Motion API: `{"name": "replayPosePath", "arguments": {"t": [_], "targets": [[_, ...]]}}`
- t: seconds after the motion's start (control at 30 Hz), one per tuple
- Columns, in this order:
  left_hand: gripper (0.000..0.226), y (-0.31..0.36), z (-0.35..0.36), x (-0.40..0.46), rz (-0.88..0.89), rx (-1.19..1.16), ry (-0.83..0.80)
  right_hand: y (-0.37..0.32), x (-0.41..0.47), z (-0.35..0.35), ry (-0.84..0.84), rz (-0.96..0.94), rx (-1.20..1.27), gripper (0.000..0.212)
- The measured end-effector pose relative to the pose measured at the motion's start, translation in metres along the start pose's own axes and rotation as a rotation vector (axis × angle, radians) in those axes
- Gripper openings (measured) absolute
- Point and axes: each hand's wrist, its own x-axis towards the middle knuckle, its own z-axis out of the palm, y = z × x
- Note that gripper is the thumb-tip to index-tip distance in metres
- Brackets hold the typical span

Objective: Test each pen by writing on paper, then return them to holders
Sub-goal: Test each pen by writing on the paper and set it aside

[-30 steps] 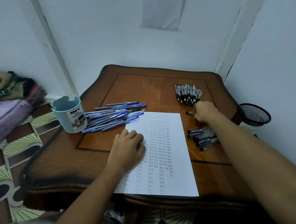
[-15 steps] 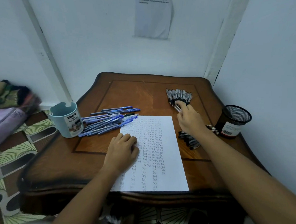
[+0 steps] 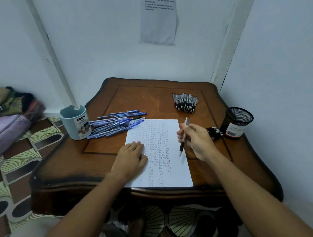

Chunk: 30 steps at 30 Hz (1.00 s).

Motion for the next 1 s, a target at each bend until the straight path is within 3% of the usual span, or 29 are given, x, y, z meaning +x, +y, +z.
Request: {"name": "replayPosePath", "arguments": {"t": [0.1, 0.23, 0.33, 0.47, 0.63, 0.87, 1.0], "targets": [[0.062, 0.007, -0.004, -0.003, -0.03, -0.015, -0.029, 0.013, -0.012, -0.003, 0.009, -0.009, -0.121, 0.022], [0.067, 0.014, -0.012, -0.001, -0.081, -0.037, -0.075, 0.023, -0.024, -0.004, -0.058, 0.053, 0.018, 0.009], [0.066, 0.014, -0.011, 0.0, -0.083, -0.037, -0.061, 0.031, -0.03, -0.008, -0.138, 0.04, -0.037, 0.034], [0.065, 0.01, -0.007, 0.001, -0.088, -0.052, -0.073, 0.042, -0.039, -0.007, -0.176, 0.01, -0.103, 0.013], [0.065, 0.005, -0.004, 0.0, -0.09, -0.076, -0.083, 0.054, -0.049, -0.004, -0.235, -0.034, -0.062, 0.034], [0.069, 0.002, -0.007, -0.002, -0.06, -0.104, -0.177, 0.062, -0.052, -0.009, -0.263, -0.113, -0.128, 0.027], [0.075, -0.004, -0.006, 0.0, 0.0, 0.002, -0.259, 0.063, -0.054, -0.01, -0.289, -0.11, -0.124, 0.024]]}}
